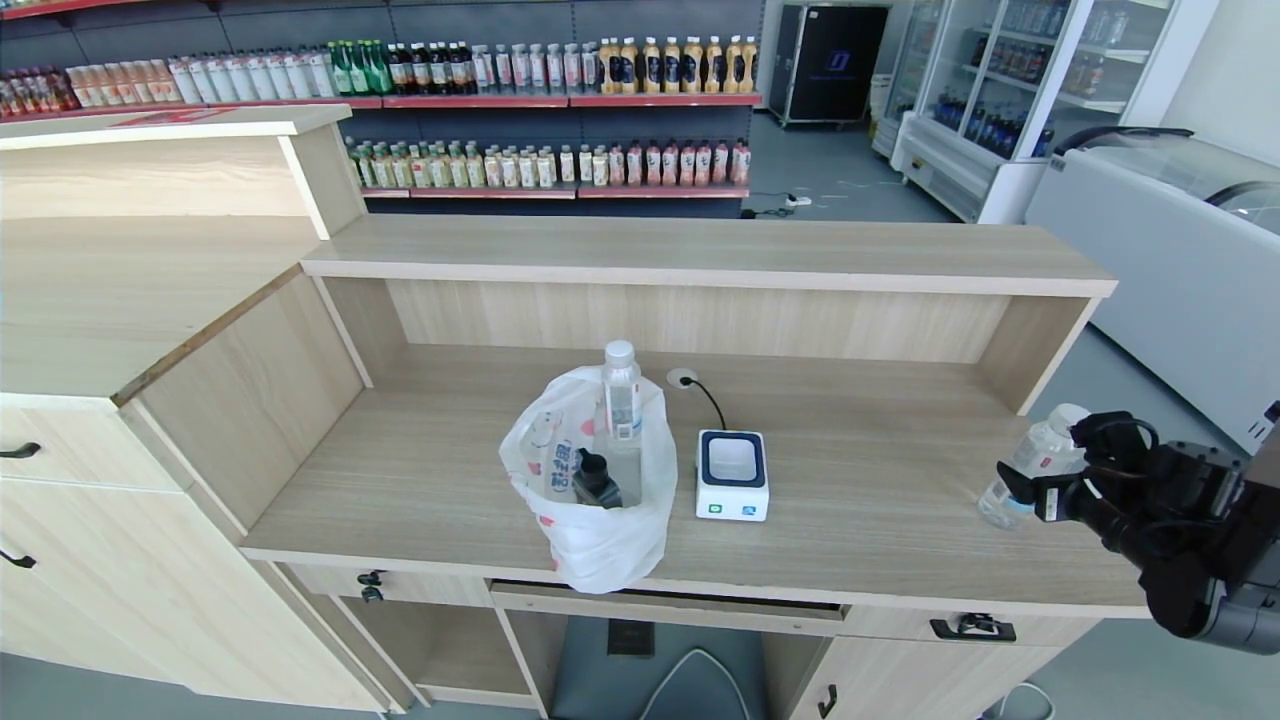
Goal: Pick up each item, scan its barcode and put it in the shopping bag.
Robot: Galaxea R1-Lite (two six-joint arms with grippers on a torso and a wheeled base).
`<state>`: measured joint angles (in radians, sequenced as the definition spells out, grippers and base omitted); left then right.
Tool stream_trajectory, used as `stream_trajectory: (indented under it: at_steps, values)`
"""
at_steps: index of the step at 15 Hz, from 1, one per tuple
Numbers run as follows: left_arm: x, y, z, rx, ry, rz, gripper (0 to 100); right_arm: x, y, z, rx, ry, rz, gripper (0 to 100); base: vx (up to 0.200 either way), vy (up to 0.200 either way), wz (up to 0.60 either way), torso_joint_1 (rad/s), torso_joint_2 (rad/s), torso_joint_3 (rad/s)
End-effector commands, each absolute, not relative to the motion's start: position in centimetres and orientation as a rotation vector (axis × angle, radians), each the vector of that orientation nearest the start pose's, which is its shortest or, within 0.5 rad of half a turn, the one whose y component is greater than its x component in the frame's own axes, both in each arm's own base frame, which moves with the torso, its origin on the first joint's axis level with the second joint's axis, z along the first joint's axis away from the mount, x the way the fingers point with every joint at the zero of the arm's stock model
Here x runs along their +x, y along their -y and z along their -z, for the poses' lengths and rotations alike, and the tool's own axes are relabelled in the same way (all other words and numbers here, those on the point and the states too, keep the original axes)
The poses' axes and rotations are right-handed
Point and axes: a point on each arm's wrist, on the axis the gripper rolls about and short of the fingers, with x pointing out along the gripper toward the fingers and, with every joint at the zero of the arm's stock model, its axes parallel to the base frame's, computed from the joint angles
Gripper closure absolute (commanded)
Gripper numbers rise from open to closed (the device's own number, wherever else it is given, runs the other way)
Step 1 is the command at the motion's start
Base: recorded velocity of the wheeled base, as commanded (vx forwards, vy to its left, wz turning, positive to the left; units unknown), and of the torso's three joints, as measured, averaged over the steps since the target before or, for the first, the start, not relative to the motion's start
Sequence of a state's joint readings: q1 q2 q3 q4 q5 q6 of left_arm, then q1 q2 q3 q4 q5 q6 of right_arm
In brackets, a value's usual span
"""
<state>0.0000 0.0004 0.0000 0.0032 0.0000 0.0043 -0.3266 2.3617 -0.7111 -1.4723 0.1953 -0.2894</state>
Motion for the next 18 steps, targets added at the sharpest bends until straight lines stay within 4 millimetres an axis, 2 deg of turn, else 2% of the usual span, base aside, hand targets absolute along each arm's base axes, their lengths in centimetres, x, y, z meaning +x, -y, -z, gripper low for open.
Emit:
stream_trajectory:
  at_steps: [1, 8, 9, 14, 18]
  values:
    - [-2.3, 0.0, -7.5, 0.005, -0.003, 0.000, 0, 36.6, 11.3, -0.7, -0.246, -0.182, 0.091, 0, 0.000, 0.000, 0.00, 0.000, 0.00, 0.000]
    - [-2.3, 0.0, -7.5, 0.005, -0.003, 0.000, 0, 38.8, 11.0, 0.3, -0.263, -0.144, 0.073, 0, 0.000, 0.000, 0.00, 0.000, 0.00, 0.000]
    - [-2.3, 0.0, -7.5, 0.005, -0.003, 0.000, 0, 39.0, 11.1, 0.5, -0.262, -0.142, 0.074, 100, 0.000, 0.000, 0.00, 0.000, 0.00, 0.000]
    - [-2.3, 0.0, -7.5, 0.005, -0.003, 0.000, 0, 39.4, 11.1, 1.2, -0.268, -0.146, 0.073, 100, 0.000, 0.000, 0.00, 0.000, 0.00, 0.000]
    - [-2.3, 0.0, -7.5, 0.005, -0.003, 0.000, 0, 39.5, 11.1, 1.0, -0.289, -0.141, 0.077, 100, 0.000, 0.000, 0.00, 0.000, 0.00, 0.000]
